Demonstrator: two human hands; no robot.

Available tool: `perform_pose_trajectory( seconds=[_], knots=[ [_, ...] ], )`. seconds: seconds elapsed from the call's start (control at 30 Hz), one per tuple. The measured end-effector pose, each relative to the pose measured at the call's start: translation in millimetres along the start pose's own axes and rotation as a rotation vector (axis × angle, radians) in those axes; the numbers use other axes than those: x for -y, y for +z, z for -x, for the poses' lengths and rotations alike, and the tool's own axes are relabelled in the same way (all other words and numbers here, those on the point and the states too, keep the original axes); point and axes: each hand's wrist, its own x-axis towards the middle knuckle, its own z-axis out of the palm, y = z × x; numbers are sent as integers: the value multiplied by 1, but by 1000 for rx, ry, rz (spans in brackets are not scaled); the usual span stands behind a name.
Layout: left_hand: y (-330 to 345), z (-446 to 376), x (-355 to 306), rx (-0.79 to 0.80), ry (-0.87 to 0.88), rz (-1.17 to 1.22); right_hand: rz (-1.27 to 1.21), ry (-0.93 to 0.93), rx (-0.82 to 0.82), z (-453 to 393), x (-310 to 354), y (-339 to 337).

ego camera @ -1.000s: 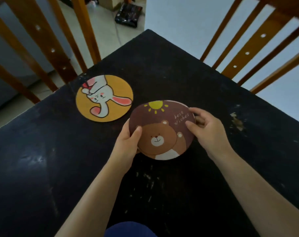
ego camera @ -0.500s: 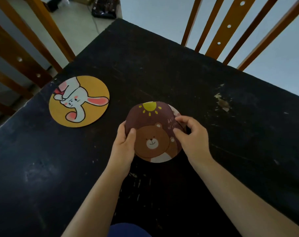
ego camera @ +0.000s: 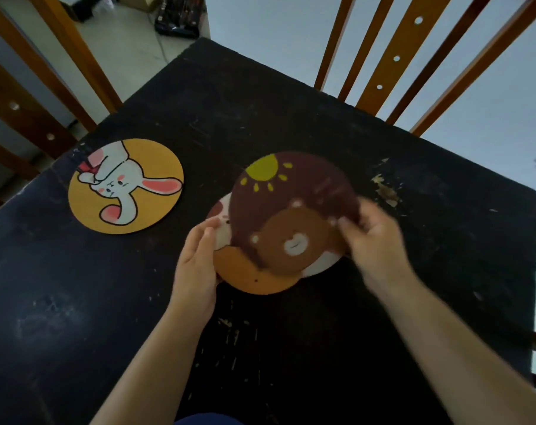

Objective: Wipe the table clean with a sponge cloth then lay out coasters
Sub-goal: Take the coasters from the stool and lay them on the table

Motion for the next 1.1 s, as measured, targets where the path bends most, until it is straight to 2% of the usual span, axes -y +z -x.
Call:
perform_pose_trajectory(
  seconds=[0.07, 0.17, 0.27, 0.37, 0.47, 0.57, 0.73, 0.97, 1.1],
  knots=[
    [3, -3, -3, -80, 87, -79, 159, -50, -25, -34, 16, -25],
    [13, -13, -7, -155, 248, -261, 463, -119, 88, -87, 32, -41],
    [24, -28, -11, -216, 300, -387, 806, -175, 146, -135, 33, -32],
    [29, -43, -12, -262, 341, -523, 1045, -250, 103, -174, 32, -19],
    [34, -54, -13, -322, 341, -573, 1094, -316, 35, -196, 26, -12],
    [42, -63, -16, -352, 379, -603, 1039, -376, -23, -208, 17, -5],
    [48, -71, -15, -389, 402, -725, 1128, -432, 85, -215, 7, -3],
    [49, -71, -14, -385, 413, -768, 1106, -531, 92, -225, 4, -3],
    [49, -70, -14, -387, 398, -787, 1117, -566, 148, -232, 2, -7]
  ],
)
